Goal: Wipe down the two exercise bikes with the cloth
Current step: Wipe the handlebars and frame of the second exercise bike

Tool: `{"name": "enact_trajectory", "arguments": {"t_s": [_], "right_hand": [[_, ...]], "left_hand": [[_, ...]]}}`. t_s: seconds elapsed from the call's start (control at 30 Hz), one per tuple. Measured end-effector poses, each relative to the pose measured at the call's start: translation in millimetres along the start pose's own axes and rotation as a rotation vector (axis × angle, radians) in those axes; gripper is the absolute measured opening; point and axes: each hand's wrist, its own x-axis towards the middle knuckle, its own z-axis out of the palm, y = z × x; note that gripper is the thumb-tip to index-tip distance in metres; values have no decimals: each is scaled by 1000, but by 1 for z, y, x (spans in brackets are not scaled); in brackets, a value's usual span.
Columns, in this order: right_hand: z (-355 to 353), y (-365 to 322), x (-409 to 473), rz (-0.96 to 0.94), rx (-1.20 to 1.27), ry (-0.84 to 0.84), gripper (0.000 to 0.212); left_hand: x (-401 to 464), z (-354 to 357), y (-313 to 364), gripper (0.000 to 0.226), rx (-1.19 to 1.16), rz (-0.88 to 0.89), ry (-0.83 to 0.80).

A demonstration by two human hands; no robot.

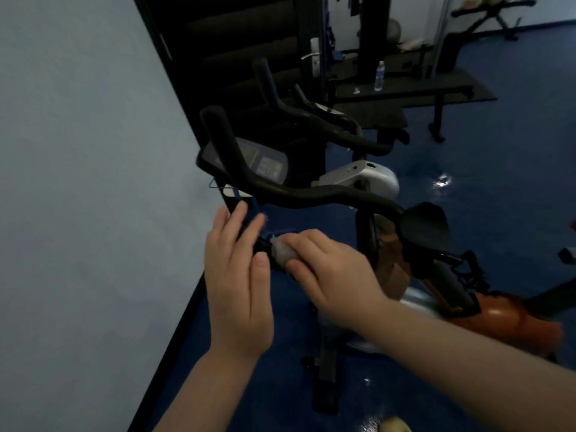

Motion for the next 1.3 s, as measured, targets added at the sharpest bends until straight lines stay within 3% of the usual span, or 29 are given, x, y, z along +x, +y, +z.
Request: {"name": "enact_trajectory", "arguments": {"t_s": [0.1,0.17,0.3,0.47,0.67,0.83,0.93,1.03,1.2,1.3], "right_hand": [[-18,35,-3,5,-48,-42,40],[-19,46,-13,8,-103,39,40],[13,13,-54,313,47,232,46],[11,10,-27,629,145,200,58],[6,3,-25,770,193,108,65],[-2,32,16,1005,95,108,48],[-4,42,20,944,32,-28,51],[0,37,7,960,122,92,52],[-9,48,27,1033,219,115,36],[3,31,5,1024,410,284,42]], "left_hand": [[14,7,0,39,249,184,-117],[19,13,-1,36,435,225,-161],[14,22,-5,38,669,236,-170],[14,28,-9,35,688,242,-92],[11,30,-10,37,687,227,-86],[10,35,-10,37,675,213,-58],[10,36,-9,37,681,203,-50],[9,38,-11,38,672,200,-33],[9,40,-9,36,658,198,-2],[8,41,-10,36,662,196,8]]}}
